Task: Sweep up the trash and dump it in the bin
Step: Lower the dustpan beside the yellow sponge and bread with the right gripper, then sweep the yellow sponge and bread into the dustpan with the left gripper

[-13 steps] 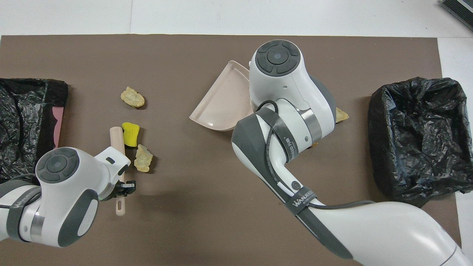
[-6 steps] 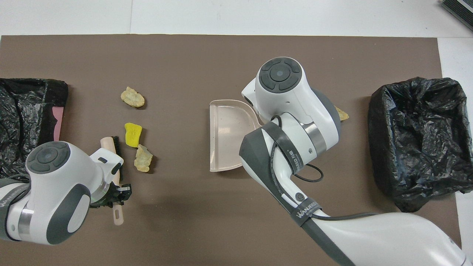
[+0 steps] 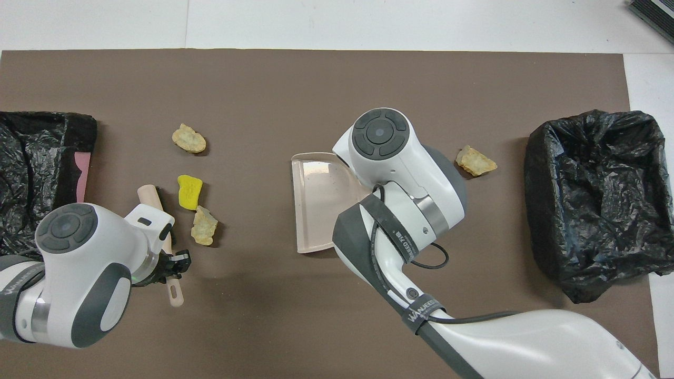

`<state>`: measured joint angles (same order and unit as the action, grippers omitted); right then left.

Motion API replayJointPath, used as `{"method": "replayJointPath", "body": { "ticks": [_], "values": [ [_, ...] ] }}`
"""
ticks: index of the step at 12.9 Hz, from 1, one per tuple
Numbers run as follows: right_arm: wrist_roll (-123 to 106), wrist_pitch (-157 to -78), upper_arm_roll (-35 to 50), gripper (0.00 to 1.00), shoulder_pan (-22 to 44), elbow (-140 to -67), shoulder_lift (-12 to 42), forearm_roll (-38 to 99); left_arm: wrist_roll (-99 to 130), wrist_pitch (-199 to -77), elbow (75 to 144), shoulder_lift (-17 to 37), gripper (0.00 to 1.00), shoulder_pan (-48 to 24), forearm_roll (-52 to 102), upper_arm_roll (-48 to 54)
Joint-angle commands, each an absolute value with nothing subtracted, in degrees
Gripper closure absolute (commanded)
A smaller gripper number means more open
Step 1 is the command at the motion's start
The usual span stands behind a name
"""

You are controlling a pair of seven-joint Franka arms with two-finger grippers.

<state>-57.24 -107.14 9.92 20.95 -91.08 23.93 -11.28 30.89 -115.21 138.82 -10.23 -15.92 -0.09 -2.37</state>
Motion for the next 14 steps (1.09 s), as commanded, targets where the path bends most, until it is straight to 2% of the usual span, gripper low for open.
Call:
{"method": "replayJointPath", "body": {
  "ticks": [1, 8, 14],
  "values": [
    [-52.14, -109.24, 10.37, 1.0, 22.41, -93.69, 22.5, -12.39, 28.49, -117.24, 139.48, -9.05, 1.0, -15.56, 0.44, -2.29],
    [-47.56, -112.15, 10.37, 1.0, 23.73, -94.13, 23.64, -12.22, 22.85, -117.33, 139.13, -8.88, 1.0, -18.19, 2.72, -1.93],
    [-46.32, -114.43, 10.37, 1.0, 23.99, -94.66, 23.91, -11.95, 21.71, -120.85, 138.6, -8.44, 1.0, -26.44, 8.96, -1.93]
  ]
}}
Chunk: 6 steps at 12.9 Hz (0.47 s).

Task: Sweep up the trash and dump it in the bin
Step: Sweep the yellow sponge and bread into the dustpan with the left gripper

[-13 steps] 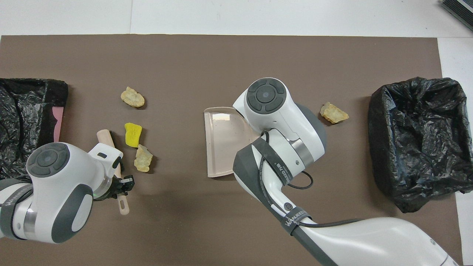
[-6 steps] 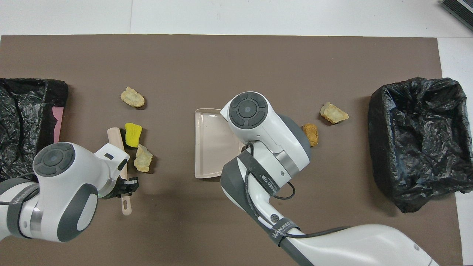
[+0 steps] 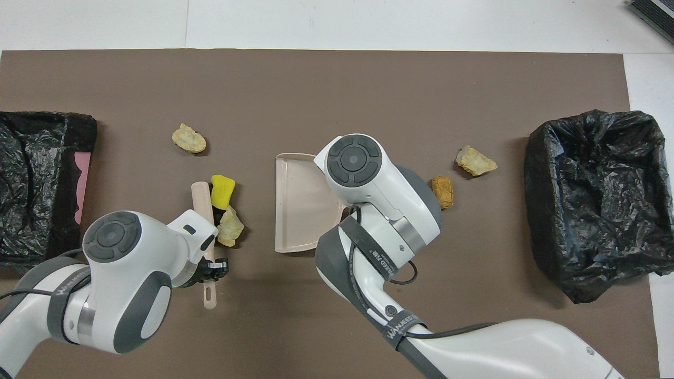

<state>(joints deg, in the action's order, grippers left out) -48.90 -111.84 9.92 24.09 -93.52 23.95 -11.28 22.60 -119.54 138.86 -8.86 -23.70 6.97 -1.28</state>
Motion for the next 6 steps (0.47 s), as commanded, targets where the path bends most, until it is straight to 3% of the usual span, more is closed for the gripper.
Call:
{"method": "replayJointPath", "body": {
  "ticks": [1, 6],
  "values": [
    [-46.14, -114.78, 10.37, 1.0, 23.99, -94.66, 23.99, -11.95, 21.71, -120.94, 138.43, -8.44, 1.0, -28.2, 10.01, -1.93],
    [-45.62, -115.14, 10.37, 1.0, 23.99, -94.57, 24.08, -11.08, 21.18, -123.75, 135.8, -7.39, 1.0, -35.67, 16.43, -1.76]
  ]
}}
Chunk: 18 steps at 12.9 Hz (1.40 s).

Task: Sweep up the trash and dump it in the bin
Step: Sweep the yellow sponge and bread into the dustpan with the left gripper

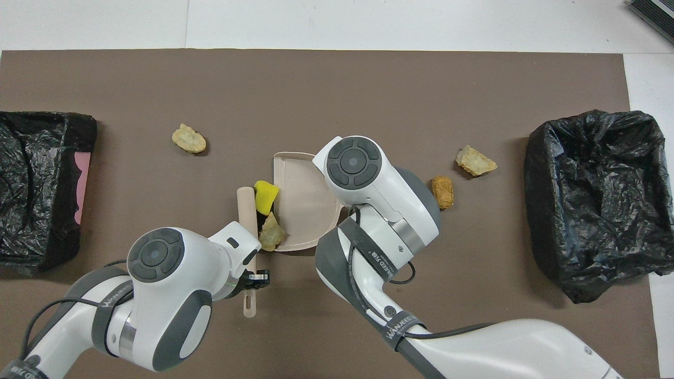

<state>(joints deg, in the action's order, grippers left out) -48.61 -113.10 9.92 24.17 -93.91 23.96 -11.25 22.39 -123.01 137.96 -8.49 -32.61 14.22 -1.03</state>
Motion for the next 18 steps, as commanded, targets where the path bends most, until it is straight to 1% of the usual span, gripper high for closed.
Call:
{"method": "replayJointPath", "body": {
  "ticks": [1, 4, 6, 8, 9, 11, 14, 16, 18],
  "values": [
    [-45.09, -115.14, 10.37, 1.0, 23.99, -94.66, 24.08, -10.38, 21.27, -123.58, 134.22, -6.43, 1.0, -37.25, 17.91, -1.76],
    [-45.09, -114.7, 10.37, 1.0, 23.99, -94.48, 24.08, -10.37, 22.32, -121.12, 126.76, -2.65, 1.0, -38.32, 20.48, -2.02],
    [-45.09, -114.26, 10.28, 1.0, 23.91, -94.04, 24.17, -10.37, 21.63, -119.63, 126.04, -3.16, 1.0, -36.4, 20.13, -2.63],
    [-45.0, -114.0, 10.28, 1.0, 23.91, -93.87, 24.17, -10.37, 21.62, -117.87, 125.16, -2.64, 1.0, -31.4, 18.9, -2.64],
    [-45.0, -113.99, 10.28, 1.0, 23.91, -93.87, 24.17, -10.37, 21.62, -117.6, 125.16, -2.55, 1.0, -30.25, 16.11, -2.72],
    [-45.0, -113.38, 10.28, 1.0, 23.56, -93.69, 23.82, -10.63, 20.05, -116.9, 124.9, -2.29, 1.0, -25.34, 8.12, -2.64],
    [-45.0, -110.05, 10.28, 1.0, 23.12, -91.59, 23.73, -10.63, 8.82, -113.92, 119.47, 1.65, 1.0, -16.82, 3.61, -2.64],
    [-44.74, -109.16, 10.2, 1.0, 23.29, -91.67, 23.56, -11.16, 1.18, -113.29, 115.59, 4.73, 1.0, -11.54, -0.24, -2.64],
    [-44.3, -107.85, 10.2, 1.0, 23.55, -92.02, 23.2, -11.51, -3.14, -113.55, 113.13, 7.9, 1.0, -7.23, -5.43, -2.55]
  ]
}}
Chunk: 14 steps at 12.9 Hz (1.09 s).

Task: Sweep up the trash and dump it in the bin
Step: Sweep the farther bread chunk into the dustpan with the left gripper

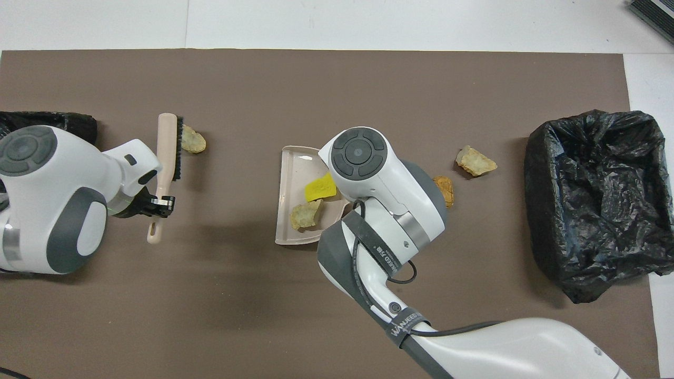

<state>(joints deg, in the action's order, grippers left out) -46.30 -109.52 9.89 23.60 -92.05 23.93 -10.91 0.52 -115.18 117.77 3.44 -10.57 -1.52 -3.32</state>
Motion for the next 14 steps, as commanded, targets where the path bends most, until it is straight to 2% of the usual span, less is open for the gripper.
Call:
{"method": "replayJointPath", "body": {
  "ticks": [1, 3, 7, 14],
  "values": [
    [-44.3, -107.41, 10.11, 1.0, 23.55, -92.11, 23.12, -11.51, -5.69, -114.16, 112.42, 9.13, 1.0, -5.47, -6.41, -2.64],
    [-44.3, -107.4, 10.2, 1.0, 23.55, -92.37, 23.12, -11.6, -9.65, -114.96, 112.06, 10.63, 1.0, -3.35, -6.77, -2.64],
    [-42.28, -108.37, 10.28, 1.0, 23.99, -93.16, 23.03, -11.6, -13.26, -115.4, 115.12, 9.41, 1.0, -4.39, -6.42, -1.94],
    [-38.24, -114.15, 10.28, 1.0, 25.22, -94.04, 24.08, -10.46, -12.75, -116.71, 122.6, 4.67, 1.0, -16.33, -0.71, -1.93]
  ]
}}
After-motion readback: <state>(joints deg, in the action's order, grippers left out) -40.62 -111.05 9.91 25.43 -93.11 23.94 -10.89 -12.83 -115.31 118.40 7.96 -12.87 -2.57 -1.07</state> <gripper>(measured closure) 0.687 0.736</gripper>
